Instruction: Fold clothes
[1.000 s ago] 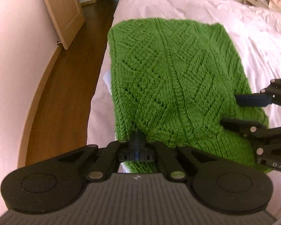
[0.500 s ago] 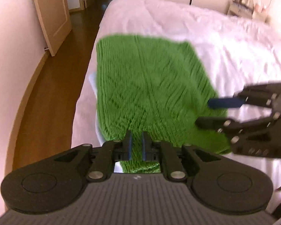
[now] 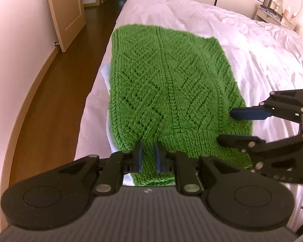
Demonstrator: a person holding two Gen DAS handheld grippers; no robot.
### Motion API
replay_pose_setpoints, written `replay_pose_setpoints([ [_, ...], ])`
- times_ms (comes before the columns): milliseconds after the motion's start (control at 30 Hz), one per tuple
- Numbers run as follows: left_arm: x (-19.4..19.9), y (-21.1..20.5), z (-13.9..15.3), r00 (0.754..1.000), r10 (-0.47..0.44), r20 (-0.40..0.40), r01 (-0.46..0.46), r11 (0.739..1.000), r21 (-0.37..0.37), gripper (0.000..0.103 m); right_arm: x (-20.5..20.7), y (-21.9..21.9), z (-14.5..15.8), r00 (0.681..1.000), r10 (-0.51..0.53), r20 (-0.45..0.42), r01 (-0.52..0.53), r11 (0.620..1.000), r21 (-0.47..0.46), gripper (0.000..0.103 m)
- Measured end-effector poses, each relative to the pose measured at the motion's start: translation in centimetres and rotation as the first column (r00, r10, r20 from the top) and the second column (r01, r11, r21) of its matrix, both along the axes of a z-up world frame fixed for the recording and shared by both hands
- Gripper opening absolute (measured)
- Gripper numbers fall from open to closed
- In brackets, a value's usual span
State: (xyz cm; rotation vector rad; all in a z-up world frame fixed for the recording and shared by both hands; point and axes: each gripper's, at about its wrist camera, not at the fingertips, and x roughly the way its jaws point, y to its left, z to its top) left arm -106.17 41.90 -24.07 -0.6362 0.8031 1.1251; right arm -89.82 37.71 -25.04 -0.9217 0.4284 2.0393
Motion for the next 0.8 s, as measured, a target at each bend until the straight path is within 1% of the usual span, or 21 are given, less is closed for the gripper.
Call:
replay_pose_setpoints([
  [67, 0.1, -0.3, 1.0, 1.000, -0.003, 0.001, 0.003, 1.000, 0.006, 0.015, 1.0, 0.6, 1.2, 0.998, -0.025, -0.054, 0.023, 0.999, -0.045, 0.048],
  [167, -0.1, -0.7, 2.3, 1.000, -0.008, -0.002, 0.008, 1.000, 0.028, 0.017, 2.5, 0.9, 2.5, 0.993, -0.063, -0.102, 0.059, 0.997, -0.044, 0.051],
  [267, -0.3, -1.0, 1.8, 1.000, -0.030, -0.005, 0.030, 1.000, 0.004, 0.017, 3.2, 0.6, 2.9, 0.988, -0.071, -0.138, 0.064, 0.997, -0.050, 0.050],
  [333, -0.3, -1.2, 0.8, 0.999, -0.036, -0.021, 0.036, 0.999, -0.011, 0.018, 2.7, 0.4, 2.3, 0.991, -0.054, -0.125, 0.046, 0.997, -0.067, 0.050],
  [367, -0.2, -1.1, 0.3, 0.999, -0.032, -0.029, 0.032, 0.999, -0.019, 0.022, 2.3, 0.2, 1.9, 0.994, -0.044, -0.103, 0.036, 0.996, -0.077, 0.050],
  [400, -0.2, -1.0, -0.1, 0.999, -0.026, -0.037, 0.025, 0.999, -0.026, 0.029, 1.9, 0.0, 1.2, 0.997, -0.033, -0.072, 0.027, 0.996, -0.081, 0.050],
  [467, -0.2, -0.7, -0.7, 0.999, -0.011, -0.047, 0.010, 0.999, -0.032, 0.034, 0.8, -0.5, -0.2, 1.000, 0.000, -0.002, 0.000, 0.997, -0.075, 0.054],
  [500, -0.3, -0.6, -0.6, 0.999, -0.007, -0.048, 0.006, 0.999, -0.032, 0.034, 0.2, -0.8, -0.7, 0.998, 0.033, 0.044, -0.030, 0.998, -0.052, 0.055],
  [533, -0.4, -0.5, -0.1, 0.999, -0.009, -0.045, 0.007, 1.000, -0.029, 0.034, -0.1, -1.0, -0.7, 0.996, 0.055, 0.067, -0.052, 0.998, -0.041, 0.059],
  [567, -0.5, -0.5, 0.4, 0.999, -0.010, -0.043, 0.009, 1.000, -0.027, 0.034, -0.5, -1.2, -0.7, 0.993, 0.075, 0.089, -0.073, 0.997, -0.031, 0.059],
  [633, -0.6, -0.3, 1.5, 0.999, -0.013, -0.037, 0.013, 1.000, -0.022, 0.031, 0.0, -0.7, 0.0, 0.997, 0.064, 0.052, -0.061, 0.997, -0.057, 0.059],
  [700, -0.9, -0.1, 2.6, 0.999, -0.016, -0.031, 0.016, 1.000, -0.013, 0.024, 1.2, 0.1, 1.0, 1.000, 0.026, -0.018, -0.027, 0.995, -0.095, 0.057],
  [733, -1.2, -0.1, 3.4, 1.000, -0.015, -0.025, 0.015, 1.000, 0.001, 0.024, 1.8, 0.5, 1.6, 0.998, 0.003, -0.055, -0.010, 0.994, -0.113, 0.055],
  [800, -1.7, 0.1, 4.8, 1.000, -0.012, 0.000, 0.012, 0.999, 0.032, 0.023, 3.0, 1.0, 3.1, 0.992, -0.041, -0.122, 0.026, 0.993, -0.119, 0.055],
])
